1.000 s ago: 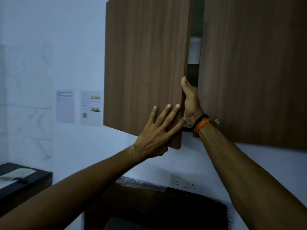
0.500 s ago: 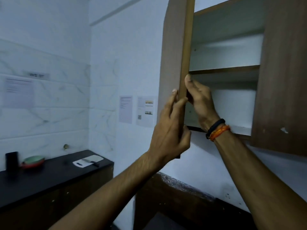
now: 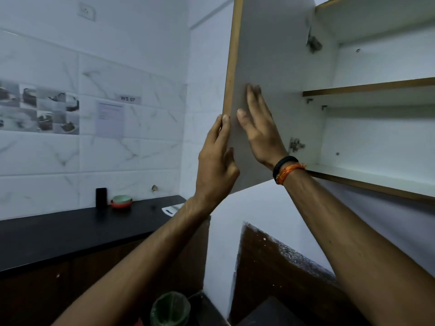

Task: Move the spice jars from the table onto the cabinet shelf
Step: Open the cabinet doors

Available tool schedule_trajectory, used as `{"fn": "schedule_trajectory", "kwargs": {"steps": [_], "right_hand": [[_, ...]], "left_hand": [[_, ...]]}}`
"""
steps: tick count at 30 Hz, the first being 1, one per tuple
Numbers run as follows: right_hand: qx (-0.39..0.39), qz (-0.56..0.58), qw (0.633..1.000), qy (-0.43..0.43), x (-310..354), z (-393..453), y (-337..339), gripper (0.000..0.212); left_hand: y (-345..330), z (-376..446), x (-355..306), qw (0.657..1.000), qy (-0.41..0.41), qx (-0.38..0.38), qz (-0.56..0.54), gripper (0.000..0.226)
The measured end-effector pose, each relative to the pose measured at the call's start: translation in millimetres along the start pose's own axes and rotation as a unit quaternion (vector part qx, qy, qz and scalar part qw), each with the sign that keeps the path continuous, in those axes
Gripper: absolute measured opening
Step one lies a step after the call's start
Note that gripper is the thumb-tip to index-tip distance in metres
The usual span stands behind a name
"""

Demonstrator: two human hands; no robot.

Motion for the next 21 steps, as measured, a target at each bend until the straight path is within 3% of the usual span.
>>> {"fn": "schedule_trajectory", "kwargs": {"steps": [8, 15, 21], "right_hand": [[-0.035, -0.166, 0.985, -0.004, -19, 9, -79, 0.062], [-0.018, -0.205, 0.979, -0.011, -28, 25, -118, 0.066], [-0.013, -0.208, 0.978, 0.022, -35, 26, -121, 0.065]], "left_hand": [[14, 19, 81, 0.996, 0.032, 0.036, 0.076, 0.079], [9, 24, 135, 0.979, 0.035, 0.105, 0.169, 0.078], [7, 25, 153, 0.952, -0.026, 0.138, 0.270, 0.073]]}}
Point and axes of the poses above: each hand's wrist, its own z-axis towards the middle knuckle, its own y-axis out of the back of the hand, x = y × z, the point moved 4 cm from there along z, towards the middle knuckle, and after that the axes turned 3 degrees about x, right-handed, at the moved point
